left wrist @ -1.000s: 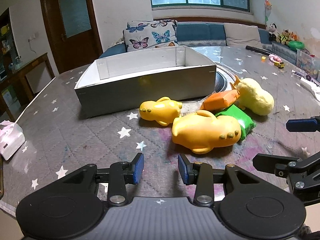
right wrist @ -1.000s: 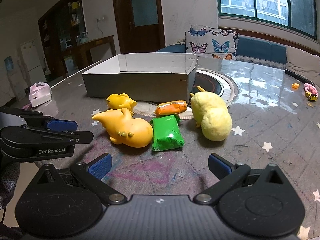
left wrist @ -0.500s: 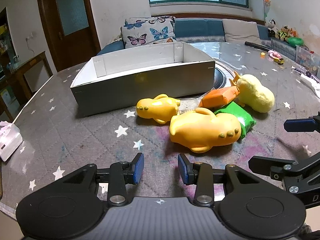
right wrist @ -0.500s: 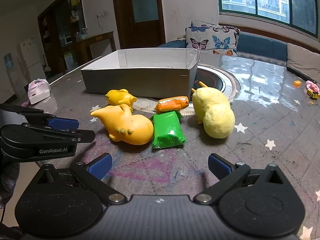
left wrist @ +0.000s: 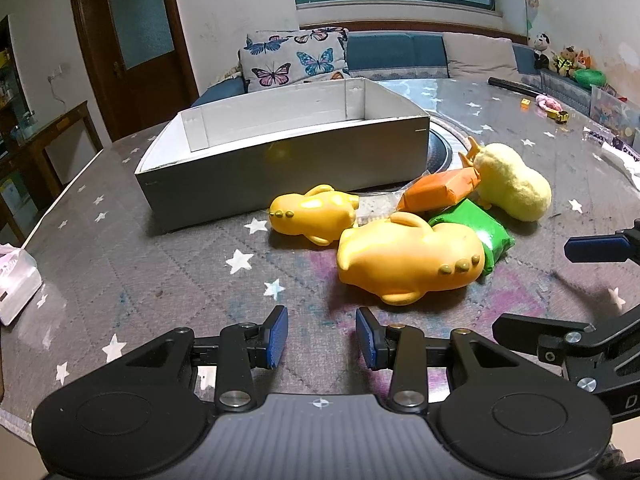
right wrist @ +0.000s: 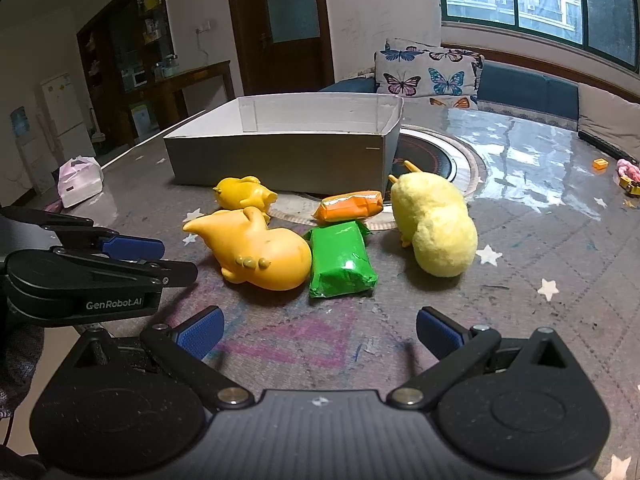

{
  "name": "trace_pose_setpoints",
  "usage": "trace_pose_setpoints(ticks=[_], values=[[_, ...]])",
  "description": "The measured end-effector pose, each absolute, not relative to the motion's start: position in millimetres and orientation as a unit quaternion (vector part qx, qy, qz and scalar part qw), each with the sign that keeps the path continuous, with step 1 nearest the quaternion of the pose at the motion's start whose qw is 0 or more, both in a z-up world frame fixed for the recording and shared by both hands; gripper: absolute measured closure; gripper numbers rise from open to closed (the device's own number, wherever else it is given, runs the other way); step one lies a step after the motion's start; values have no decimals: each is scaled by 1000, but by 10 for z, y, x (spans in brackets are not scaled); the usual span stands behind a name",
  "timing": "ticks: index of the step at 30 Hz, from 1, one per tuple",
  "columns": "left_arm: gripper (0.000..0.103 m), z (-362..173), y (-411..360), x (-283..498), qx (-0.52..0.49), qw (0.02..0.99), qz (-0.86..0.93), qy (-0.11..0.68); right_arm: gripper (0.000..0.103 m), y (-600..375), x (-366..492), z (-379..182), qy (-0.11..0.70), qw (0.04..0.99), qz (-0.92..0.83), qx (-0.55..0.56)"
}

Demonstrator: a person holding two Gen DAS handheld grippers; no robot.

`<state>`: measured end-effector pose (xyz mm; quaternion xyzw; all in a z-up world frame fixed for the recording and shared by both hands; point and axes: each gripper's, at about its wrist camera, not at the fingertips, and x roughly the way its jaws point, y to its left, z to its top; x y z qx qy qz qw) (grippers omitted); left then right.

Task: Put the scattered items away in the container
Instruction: 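Move both grippers toward the large yellow rubber toy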

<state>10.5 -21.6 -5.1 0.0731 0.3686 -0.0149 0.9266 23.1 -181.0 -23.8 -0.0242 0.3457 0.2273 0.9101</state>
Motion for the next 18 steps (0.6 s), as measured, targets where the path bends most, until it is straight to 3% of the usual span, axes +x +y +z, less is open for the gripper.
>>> trace_pose_setpoints(ticks=[18], values=[[63, -39, -178, 164, 72, 926, -17, 370, 0, -1733, 270, -209, 342, 907, 244, -28]])
